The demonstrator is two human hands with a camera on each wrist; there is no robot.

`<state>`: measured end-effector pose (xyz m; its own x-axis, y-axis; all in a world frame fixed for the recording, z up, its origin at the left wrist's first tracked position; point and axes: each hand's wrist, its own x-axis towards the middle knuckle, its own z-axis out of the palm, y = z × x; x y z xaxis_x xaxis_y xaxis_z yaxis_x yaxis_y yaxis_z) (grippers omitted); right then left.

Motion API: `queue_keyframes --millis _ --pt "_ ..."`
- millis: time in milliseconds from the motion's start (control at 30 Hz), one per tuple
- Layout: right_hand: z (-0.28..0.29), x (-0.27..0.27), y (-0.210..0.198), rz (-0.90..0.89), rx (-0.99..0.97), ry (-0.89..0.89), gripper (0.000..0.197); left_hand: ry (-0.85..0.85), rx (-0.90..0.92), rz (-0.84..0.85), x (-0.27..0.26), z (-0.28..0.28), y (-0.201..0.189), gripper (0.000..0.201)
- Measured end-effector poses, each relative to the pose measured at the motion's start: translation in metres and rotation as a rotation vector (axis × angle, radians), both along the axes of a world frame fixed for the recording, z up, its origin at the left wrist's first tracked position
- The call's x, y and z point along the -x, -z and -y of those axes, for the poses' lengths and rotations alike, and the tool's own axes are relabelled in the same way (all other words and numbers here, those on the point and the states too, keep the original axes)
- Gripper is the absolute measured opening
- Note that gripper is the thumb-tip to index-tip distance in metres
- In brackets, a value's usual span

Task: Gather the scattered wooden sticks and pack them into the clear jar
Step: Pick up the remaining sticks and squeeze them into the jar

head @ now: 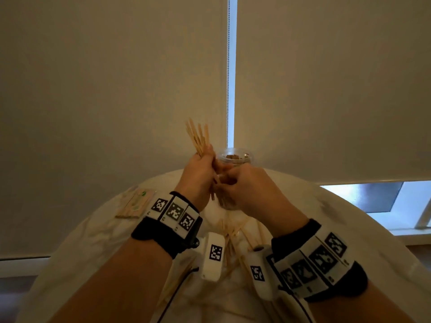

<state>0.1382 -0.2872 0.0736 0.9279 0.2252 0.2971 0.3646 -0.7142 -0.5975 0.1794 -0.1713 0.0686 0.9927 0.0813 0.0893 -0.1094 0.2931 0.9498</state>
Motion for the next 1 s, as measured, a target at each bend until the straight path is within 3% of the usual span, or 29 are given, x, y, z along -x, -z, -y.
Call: queue_keyframes --millis 67,200,300,433,567,667,733,833,1000 --pt "0.005 -0.004 -0.002 -0.082 0.026 0.000 0.022 0.008 0.142 0.070 -0.008 0.003 -0.002 0.029" --pt "0.014 -0.008 -0.003 -0.469 -0.297 -0.136 0.027 0.049 0.330 0.166 -0.012 0.006 -0.002 0.024" --pt "0.021 -0.007 -0.004 -0.501 -0.212 -0.180 0.027 0.121 0.307 0.145 -0.012 0.007 0.000 0.039" --pt "0.049 -0.012 -0.015 -0.278 0.051 0.018 0.040 0.283 0.017 0.130 -0.009 0.009 0.002 0.048" --pt "0.078 -0.015 -0.036 0.168 -0.348 0.253 0.049 0.373 -0.282 0.229 0.000 0.019 0.000 0.056" --pt "0.075 -0.001 -0.052 0.423 -0.481 0.228 0.048 0.440 -0.479 0.318 0.005 0.027 0.003 0.060" --pt "0.066 0.004 -0.054 0.428 -0.400 0.177 0.041 0.509 -0.571 0.395 0.009 0.032 0.007 0.061" --pt "0.049 0.005 -0.046 0.138 -0.190 0.033 0.043 0.542 -0.566 0.442 0.014 0.035 0.008 0.058" --pt "0.044 -0.001 -0.041 0.247 -0.378 0.024 0.042 0.415 -0.496 0.385 0.008 0.026 0.003 0.057"
